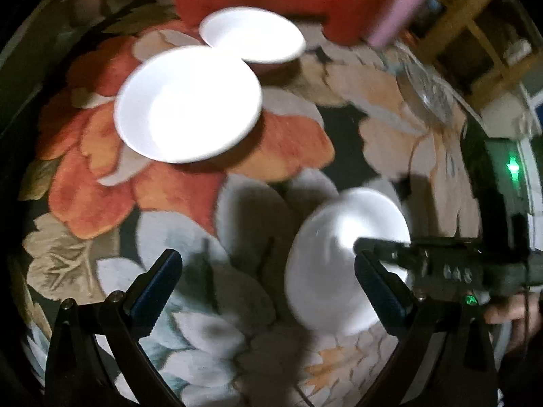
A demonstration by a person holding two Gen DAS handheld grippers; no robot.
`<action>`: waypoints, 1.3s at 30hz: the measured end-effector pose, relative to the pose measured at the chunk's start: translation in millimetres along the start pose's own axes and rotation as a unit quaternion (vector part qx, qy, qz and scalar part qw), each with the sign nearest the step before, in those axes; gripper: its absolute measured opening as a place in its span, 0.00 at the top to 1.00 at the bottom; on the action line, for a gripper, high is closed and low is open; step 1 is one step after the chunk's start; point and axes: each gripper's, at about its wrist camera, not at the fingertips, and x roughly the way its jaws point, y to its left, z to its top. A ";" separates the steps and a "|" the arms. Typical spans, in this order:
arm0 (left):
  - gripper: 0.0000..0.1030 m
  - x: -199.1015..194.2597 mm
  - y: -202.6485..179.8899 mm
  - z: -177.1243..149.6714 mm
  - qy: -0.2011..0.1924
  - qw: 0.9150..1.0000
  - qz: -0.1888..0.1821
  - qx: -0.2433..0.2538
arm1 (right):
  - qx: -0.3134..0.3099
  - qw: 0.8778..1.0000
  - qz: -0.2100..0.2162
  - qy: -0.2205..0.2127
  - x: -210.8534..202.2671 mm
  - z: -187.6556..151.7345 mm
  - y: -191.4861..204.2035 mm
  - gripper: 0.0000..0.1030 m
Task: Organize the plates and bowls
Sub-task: 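Grasp the bowl rim with the left tool while the right tool holds it, then carry the white bowl with both tools toward the stacked plates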
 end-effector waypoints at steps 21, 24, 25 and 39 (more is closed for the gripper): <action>0.81 -1.4 -54.0 -23.7 0.013 0.997 -0.029 0.069 | -0.014 0.993 -0.092 -0.074 -45.3 -41.7 19.4 0.90; 0.82 -9.4 -69.3 -27.0 0.013 0.996 -0.029 0.087 | 0.008 0.992 -0.085 -0.093 -61.5 -53.0 14.4 0.90; 0.81 -13.6 -74.2 -30.0 0.013 0.995 -0.028 0.096 | 0.017 0.991 -0.084 -0.098 -66.0 -57.0 12.1 0.90; 0.82 -30.7 -158.4 -49.2 0.018 0.983 -0.040 0.176 | 0.078 0.980 -0.106 -0.148 -120.6 -117.6 -11.7 0.90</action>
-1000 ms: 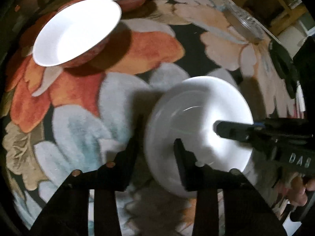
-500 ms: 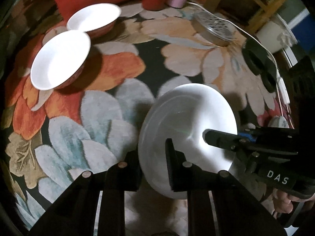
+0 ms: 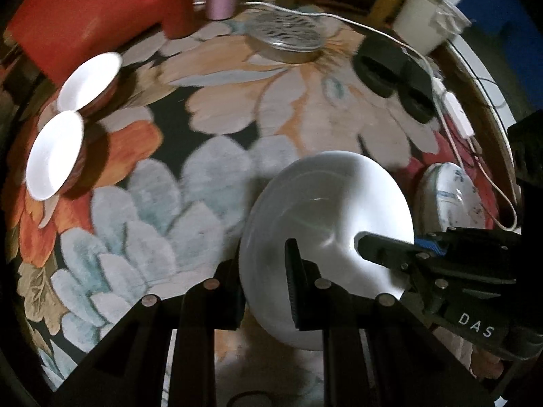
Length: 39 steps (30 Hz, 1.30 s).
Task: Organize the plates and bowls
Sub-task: 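Carry the white bowl with both tools toward the stacked plates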
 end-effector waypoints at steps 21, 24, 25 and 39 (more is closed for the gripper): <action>0.82 12.8 -109.9 15.3 0.003 0.996 -0.044 0.074 | 0.083 0.996 -0.026 -0.025 -58.2 -31.7 -88.7 0.89; 0.82 15.3 -121.7 16.7 0.004 0.996 -0.048 0.081 | 0.092 0.995 -0.029 -0.029 -64.5 -35.0 -98.0 0.89; 0.82 16.1 -126.4 17.3 0.004 0.995 -0.049 0.083 | 0.094 0.995 -0.030 -0.030 -66.8 -36.3 -101.5 0.89; 0.82 48.9 -205.2 16.9 0.028 0.988 -0.075 0.132 | 0.151 0.986 -0.060 -0.034 -93.6 -61.4 -168.4 0.89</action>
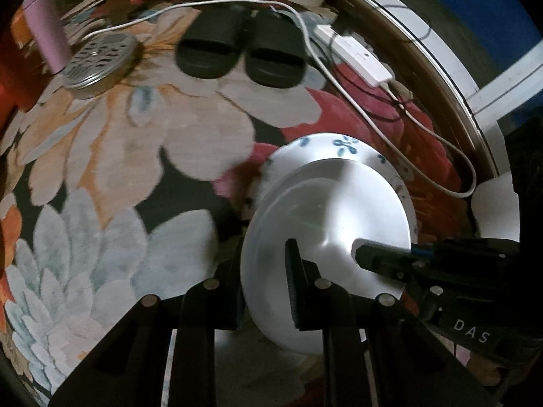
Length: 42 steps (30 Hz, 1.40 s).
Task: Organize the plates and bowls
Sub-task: 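Carry the white bowl with both tools toward the stacked plates, then lower the white bowl onto the stacked bear plates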
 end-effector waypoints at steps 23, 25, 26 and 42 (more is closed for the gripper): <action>0.71 53.4 -39.3 -2.3 0.051 0.998 -0.015 0.037 | 0.046 0.998 -0.028 0.038 16.7 -11.6 -51.5 0.87; 0.44 50.2 -38.9 -1.2 0.046 0.998 -0.020 0.038 | 0.054 0.998 -0.025 0.037 15.9 -10.3 -53.4 0.87; 0.42 46.9 -38.8 -0.5 0.042 0.998 -0.024 0.038 | 0.057 0.997 -0.025 0.037 15.5 -9.5 -53.5 0.87; 0.01 1.2 7.9 4.6 -0.015 1.000 0.013 -0.011 | 0.042 0.996 -0.075 -0.032 -7.4 8.9 -37.6 0.08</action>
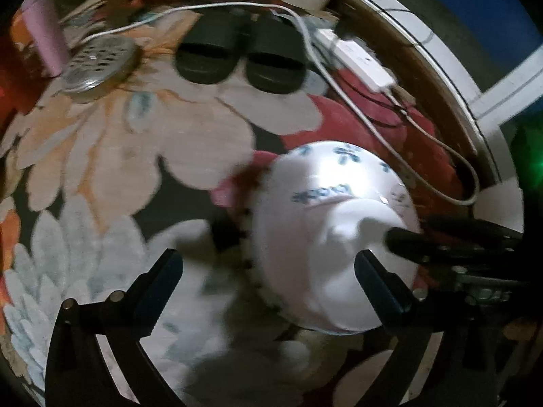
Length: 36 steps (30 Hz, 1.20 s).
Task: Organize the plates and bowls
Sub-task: 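Lower the white bowl onto the stacked bear plates, then open both tools and lift them off the bowl rim, then move both tools toward the two small white bowls by the red bag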
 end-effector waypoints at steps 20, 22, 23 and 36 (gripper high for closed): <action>0.01 -22.2 76.4 -23.4 -0.001 0.997 0.053 -0.057 | -0.048 0.999 0.003 -0.022 3.6 3.1 62.4 0.04; 0.01 -24.2 81.7 -25.4 -0.001 0.997 0.055 -0.059 | -0.056 0.998 0.003 -0.028 2.5 3.9 70.0 0.04; 0.01 -24.9 84.5 -26.3 -0.002 0.997 0.055 -0.061 | -0.061 0.998 0.003 -0.030 2.0 4.2 74.7 0.04; 0.01 -35.4 119.6 -38.5 -0.004 0.994 0.064 -0.088 | -0.105 0.994 0.017 -0.037 7.0 1.6 123.9 0.04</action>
